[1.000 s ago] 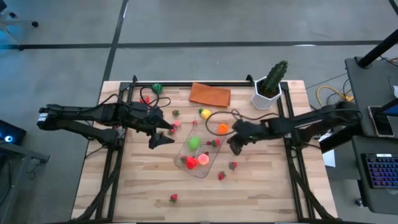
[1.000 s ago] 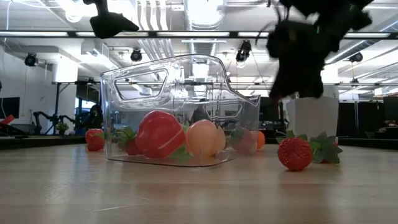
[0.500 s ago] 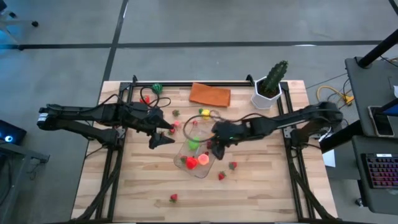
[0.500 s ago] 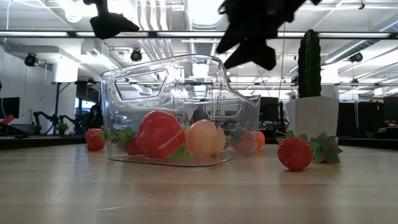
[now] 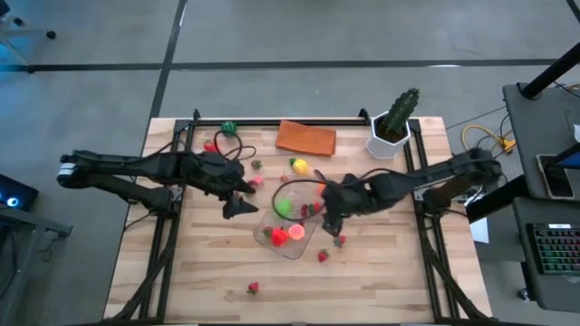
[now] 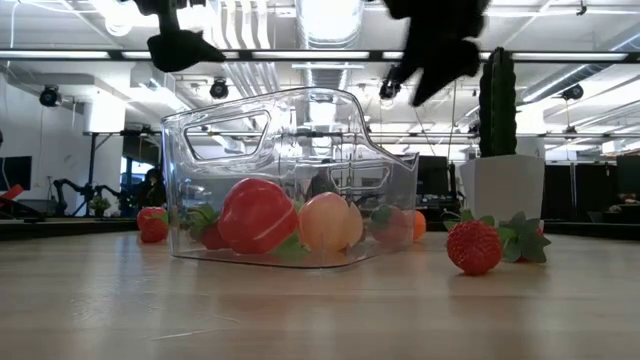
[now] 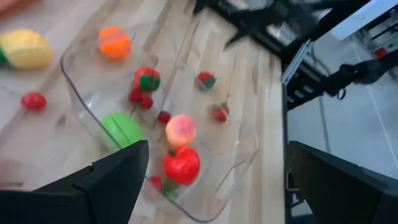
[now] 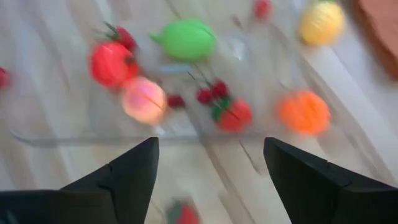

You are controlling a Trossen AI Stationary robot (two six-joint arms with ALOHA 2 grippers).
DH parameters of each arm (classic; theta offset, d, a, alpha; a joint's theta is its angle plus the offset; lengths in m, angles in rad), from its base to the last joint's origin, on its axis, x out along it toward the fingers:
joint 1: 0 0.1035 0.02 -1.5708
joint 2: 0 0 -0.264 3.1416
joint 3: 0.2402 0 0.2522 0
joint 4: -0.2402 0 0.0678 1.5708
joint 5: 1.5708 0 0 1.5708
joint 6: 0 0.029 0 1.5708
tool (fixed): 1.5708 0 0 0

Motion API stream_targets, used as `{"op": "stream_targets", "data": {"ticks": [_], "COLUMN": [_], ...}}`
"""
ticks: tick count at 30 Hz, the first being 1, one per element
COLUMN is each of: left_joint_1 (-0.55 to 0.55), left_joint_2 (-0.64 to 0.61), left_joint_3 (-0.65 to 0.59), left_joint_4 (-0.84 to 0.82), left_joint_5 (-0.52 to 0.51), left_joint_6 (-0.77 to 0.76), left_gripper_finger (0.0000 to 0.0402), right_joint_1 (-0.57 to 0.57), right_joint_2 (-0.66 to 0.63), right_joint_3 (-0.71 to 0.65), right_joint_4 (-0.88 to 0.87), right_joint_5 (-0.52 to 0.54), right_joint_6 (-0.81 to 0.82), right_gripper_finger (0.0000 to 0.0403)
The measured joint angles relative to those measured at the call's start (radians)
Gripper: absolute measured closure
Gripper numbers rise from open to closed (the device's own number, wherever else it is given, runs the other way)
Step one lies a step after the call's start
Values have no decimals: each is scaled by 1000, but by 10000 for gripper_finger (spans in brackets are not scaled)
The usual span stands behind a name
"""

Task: Pick and placing Produce into tupperware
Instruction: Put the strawberry into the transparent bin

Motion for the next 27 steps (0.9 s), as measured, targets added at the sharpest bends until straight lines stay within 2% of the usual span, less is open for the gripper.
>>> {"op": "stream_targets", "data": {"ticks": [3, 7, 10, 13, 15, 18, 27], "left_joint_1": [-1, -1, 9, 30, 36, 39, 73], "left_joint_2": [22, 55, 90, 144, 187, 243, 391], "left_joint_3": [0, 0, 0, -1, -6, -21, -80], "left_joint_4": [-38, -216, -383, -555, -645, -639, -459], "left_joint_5": [-9, -161, -271, -306, -325, -338, -341], "left_joint_6": [37, 47, -77, -224, -264, -266, -236], "left_gripper_finger": [34, 34, 34, 34, 34, 34, 34], "right_joint_1": [64, 148, 202, 241, 262, 277, 278], "right_joint_2": [-48, -95, -105, -104, -100, -99, -99], "right_joint_3": [-26, -78, -114, -146, -164, -191, -201], "right_joint_4": [-79, -115, -116, -115, -115, -108, -111], "right_joint_5": [73, 124, 149, 152, 152, 152, 152], "right_joint_6": [118, 293, 412, 497, 538, 581, 620], "right_gripper_finger": [121, 126, 126, 123, 121, 120, 122]}}
